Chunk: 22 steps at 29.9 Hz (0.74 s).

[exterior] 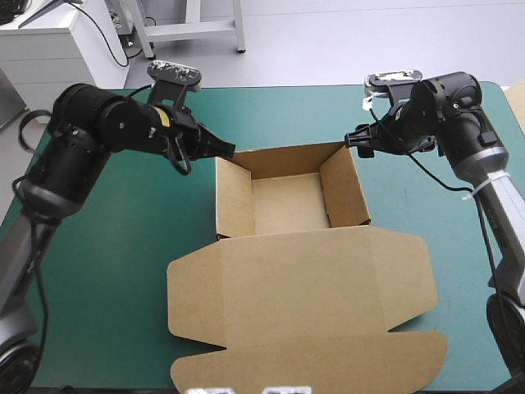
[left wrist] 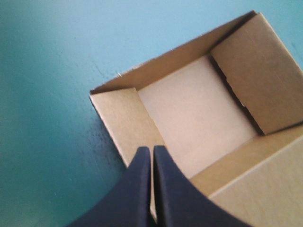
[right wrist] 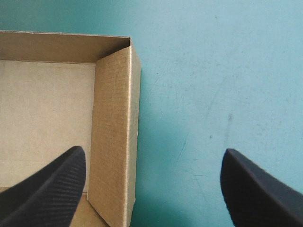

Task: Fold the box

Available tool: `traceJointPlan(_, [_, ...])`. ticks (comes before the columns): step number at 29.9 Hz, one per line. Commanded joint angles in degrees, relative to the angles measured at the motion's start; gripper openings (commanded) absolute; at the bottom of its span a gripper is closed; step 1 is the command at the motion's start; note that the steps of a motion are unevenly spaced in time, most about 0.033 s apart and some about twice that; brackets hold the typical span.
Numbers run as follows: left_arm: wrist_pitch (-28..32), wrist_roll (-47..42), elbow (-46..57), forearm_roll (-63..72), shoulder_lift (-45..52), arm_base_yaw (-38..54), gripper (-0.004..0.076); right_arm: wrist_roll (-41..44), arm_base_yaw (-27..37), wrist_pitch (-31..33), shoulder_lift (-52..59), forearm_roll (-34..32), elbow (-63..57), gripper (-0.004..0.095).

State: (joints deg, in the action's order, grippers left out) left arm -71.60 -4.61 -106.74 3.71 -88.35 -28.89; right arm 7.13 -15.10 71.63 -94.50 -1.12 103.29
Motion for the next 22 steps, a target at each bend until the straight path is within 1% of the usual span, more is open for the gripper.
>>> traceJointPlan(1, [-1.71,-0.05,5.05,-0.18,7.93,-1.20,-0.0008,-1.16,0.16,-0.37,2.00,-0.78,0.39,0.0727])
traceJointPlan(5, [-1.62,-0.19,14.51,-1.32,13.58,-1.20,-0.0008,-1.30,0.16,-0.68,0.67,-1.48,-1.98,0.0726])
traceJointPlan(7, [-1.04,-0.28,19.67,0.22,17.05,-1.59,-0.0008,-1.30,0.16,-1.02,0.12,-0.81,-3.36,0.0720])
traceJointPlan(13, [6.08,-0.28,37.04,1.20,28.42,-1.69,-0.0008,-1.75,0.29,-3.93,-2.41,-0.77,-6.10,0.0710])
traceJointPlan(16, [9.60,-0.83,46.25,0.10,34.15,-1.69,-0.0008,-1.75,0.29,-4.34,-4.09,-0.39,-5.98,0.0673])
traceJointPlan(18, [12.47,-3.56,52.05,-0.81,37.88,-1.58,-0.0008,-3.05,0.29,-3.99,-5.14,2.00,-5.98,0.0644])
traceJointPlan(22, [17.81,-6.27,60.96,-3.10,44.81,-1.58,-0.0008,-5.13,0.29,-3.56,-6.52,6.76,-5.98,0.0640])
